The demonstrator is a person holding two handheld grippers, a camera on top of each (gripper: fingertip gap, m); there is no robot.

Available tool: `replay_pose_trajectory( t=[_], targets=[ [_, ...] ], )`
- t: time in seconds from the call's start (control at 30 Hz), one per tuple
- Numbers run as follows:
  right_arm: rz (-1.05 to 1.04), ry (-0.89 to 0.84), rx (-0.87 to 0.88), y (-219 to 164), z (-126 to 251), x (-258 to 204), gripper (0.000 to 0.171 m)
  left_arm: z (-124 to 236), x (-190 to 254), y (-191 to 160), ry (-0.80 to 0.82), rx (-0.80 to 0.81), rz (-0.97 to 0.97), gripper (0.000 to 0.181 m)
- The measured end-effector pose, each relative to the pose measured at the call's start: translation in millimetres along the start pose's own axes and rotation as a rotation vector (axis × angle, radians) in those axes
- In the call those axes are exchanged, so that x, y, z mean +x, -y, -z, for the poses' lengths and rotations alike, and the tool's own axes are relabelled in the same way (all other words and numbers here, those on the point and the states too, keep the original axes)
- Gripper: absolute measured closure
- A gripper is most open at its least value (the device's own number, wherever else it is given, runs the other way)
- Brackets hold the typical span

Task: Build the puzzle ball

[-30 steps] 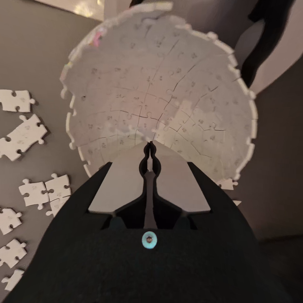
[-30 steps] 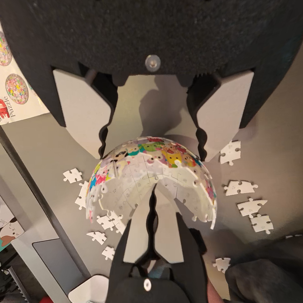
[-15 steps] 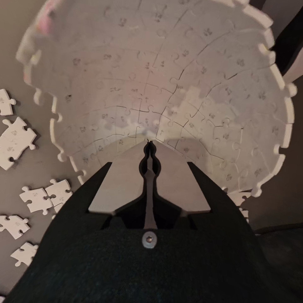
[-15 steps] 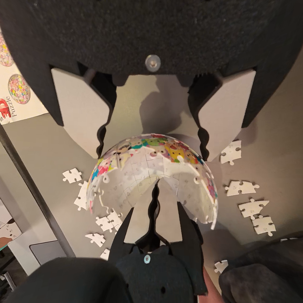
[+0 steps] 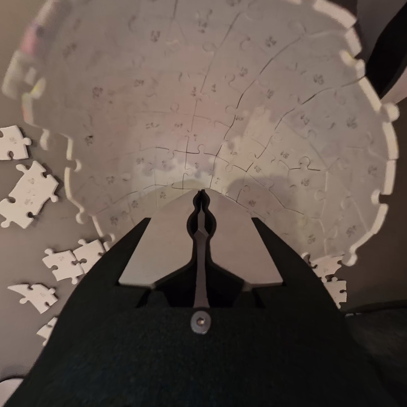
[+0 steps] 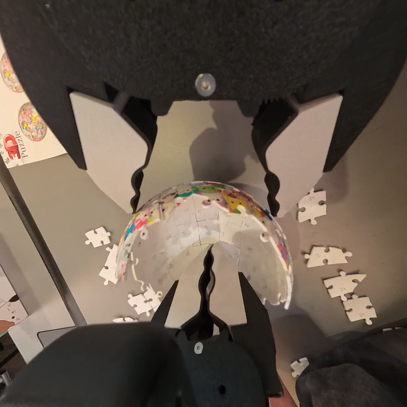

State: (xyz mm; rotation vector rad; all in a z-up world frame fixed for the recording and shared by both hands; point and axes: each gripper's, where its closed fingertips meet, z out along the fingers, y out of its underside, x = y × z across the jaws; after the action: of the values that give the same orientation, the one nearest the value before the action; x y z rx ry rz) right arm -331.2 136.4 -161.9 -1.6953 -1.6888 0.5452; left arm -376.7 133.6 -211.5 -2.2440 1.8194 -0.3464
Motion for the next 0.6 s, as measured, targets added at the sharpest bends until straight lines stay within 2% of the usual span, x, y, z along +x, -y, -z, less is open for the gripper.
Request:
replay_pose_trajectory(
  t=[0.17,0.37,0.53,0.6],
  targets=[
    [0.006,-0.003,0.004,2.3,0.6,0.4,0.063,2.9,0.0,-3.4,0.010,-0.013,0.006,0.181],
    [0.007,-0.003,0.005,3.1,0.0,0.5,0.063,26.8,-7.6,7.2,0.035,0.058,0.033,0.181],
    [0.007,-0.003,0.004,3.7,-0.4,0.8,0.063,6.3,-4.7,-3.1,0.005,-0.046,0.021,0.181],
    [0.008,0.000,0.005,4.0,-0.7,0.2,0.063,-1.2,0.0,-3.9,-0.043,-0.036,0.045,0.181]
  ],
)
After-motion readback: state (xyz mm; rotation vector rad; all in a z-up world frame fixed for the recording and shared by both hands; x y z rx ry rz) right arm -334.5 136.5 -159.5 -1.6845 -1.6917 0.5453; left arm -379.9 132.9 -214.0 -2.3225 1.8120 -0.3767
